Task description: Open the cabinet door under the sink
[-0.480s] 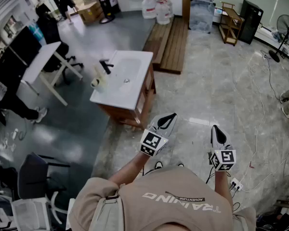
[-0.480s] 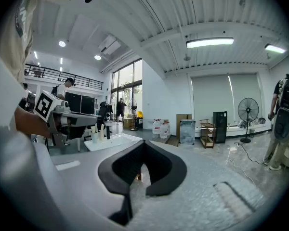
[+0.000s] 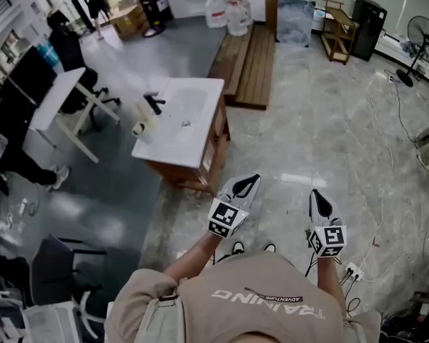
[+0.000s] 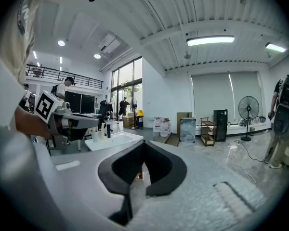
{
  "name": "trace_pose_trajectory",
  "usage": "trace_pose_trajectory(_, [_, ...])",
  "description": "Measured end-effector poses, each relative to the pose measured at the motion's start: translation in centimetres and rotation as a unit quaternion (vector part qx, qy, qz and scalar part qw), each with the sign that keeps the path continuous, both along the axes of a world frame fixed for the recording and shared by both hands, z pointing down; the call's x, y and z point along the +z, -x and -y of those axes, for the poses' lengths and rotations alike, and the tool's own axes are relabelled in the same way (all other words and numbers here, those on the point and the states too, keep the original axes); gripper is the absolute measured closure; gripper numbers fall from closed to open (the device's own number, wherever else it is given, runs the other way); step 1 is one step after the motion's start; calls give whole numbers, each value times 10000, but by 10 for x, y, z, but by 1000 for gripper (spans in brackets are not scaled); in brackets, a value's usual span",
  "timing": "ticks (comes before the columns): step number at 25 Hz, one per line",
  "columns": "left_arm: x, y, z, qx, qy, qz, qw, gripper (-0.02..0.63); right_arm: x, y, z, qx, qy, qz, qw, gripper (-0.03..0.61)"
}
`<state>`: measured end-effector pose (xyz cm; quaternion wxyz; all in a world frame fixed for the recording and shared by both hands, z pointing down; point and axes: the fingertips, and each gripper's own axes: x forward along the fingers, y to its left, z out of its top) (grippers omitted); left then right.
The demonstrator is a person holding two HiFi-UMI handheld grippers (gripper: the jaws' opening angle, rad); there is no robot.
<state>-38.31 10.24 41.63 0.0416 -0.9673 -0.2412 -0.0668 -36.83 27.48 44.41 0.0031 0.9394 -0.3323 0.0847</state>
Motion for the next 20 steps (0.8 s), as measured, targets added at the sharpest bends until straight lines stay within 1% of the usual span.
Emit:
trace_pose_trajectory(3, [4, -1, 8, -56, 58, 97, 9999, 595, 2, -3, 6, 7, 55, 46, 10000, 578])
trace_pose_trajectory(14, [12, -14, 45, -18, 84, 193, 9998, 595, 13, -20, 41, 76, 143, 211, 9996, 578])
trace_pose_trajectory(17, [21, -16, 58, -49, 143, 352, 9993, 595, 15, -21, 52, 129, 122, 285, 9994, 578])
trace_pose_trajectory(20, [32, -18, 64, 19, 150, 497, 9986, 595, 19, -24, 60, 164, 173, 322, 9992, 578])
